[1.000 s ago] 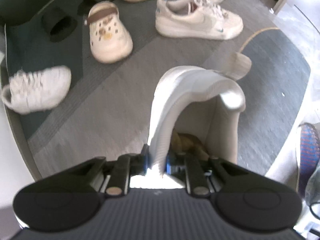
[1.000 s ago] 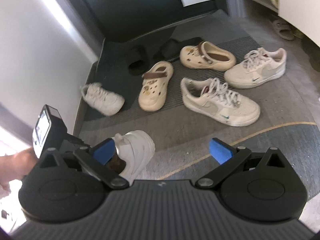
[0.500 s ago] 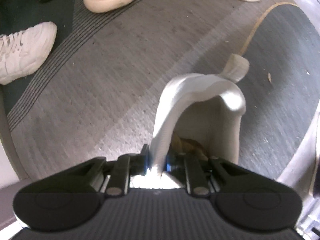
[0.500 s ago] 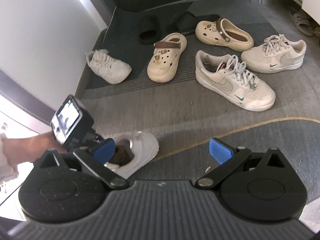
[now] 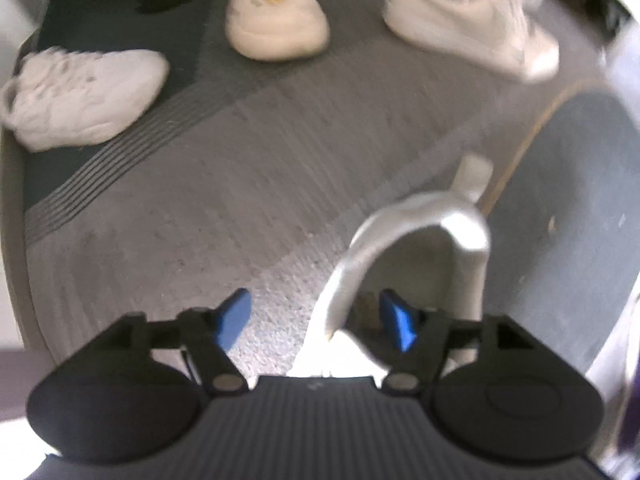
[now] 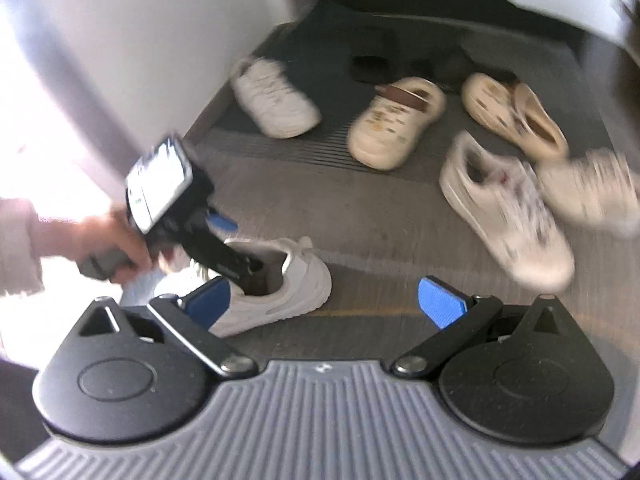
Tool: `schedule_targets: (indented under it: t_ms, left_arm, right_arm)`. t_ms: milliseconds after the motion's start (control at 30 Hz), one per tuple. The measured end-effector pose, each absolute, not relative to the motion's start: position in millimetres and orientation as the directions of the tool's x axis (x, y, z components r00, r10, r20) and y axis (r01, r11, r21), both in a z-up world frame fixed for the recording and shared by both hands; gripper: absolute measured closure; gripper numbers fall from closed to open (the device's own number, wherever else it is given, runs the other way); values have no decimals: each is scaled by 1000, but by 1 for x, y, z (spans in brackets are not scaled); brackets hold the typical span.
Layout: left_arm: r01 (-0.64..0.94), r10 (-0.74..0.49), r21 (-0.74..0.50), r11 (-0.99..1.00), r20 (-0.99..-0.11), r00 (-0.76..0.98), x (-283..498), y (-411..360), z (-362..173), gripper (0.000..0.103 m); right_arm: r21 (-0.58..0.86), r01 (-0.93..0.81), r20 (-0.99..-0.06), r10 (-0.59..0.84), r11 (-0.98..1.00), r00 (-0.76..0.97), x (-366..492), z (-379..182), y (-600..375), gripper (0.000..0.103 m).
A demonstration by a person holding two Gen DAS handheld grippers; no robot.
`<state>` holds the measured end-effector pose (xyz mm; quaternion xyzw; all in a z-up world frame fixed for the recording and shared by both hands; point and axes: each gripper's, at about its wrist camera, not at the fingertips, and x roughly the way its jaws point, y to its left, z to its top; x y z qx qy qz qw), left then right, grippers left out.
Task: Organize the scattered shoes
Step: 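Grasp the sneaker with the right tool while the left tool releases it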
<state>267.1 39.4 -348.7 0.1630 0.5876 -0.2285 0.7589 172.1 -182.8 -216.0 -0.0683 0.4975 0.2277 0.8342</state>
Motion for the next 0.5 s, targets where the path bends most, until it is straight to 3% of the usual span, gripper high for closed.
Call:
schedule_targets:
  t_ms: [333,367,467,500]
  left_arm:
    - [303,-201,-52,951,-851,485,220,122,-289,13]
    - [278,-212,-77,958,-841,498,218,129,-291,13]
    - [232,-222,-119,965,-843,489,223,140,-298,13]
    - [211,-218,-129,969,-847,484,225,143,-301,13]
  right_arm:
    - [-149,-885,-918,271,442,290,217,-255,-72,4]
    - [-161,-908,-925,261,386,275,222,-264,-61,7]
    - [-200,-958,-953,187,204,239,236,-298,-35,31]
    - [-218,-965,-957,160,142,240,239,-309,-30,34]
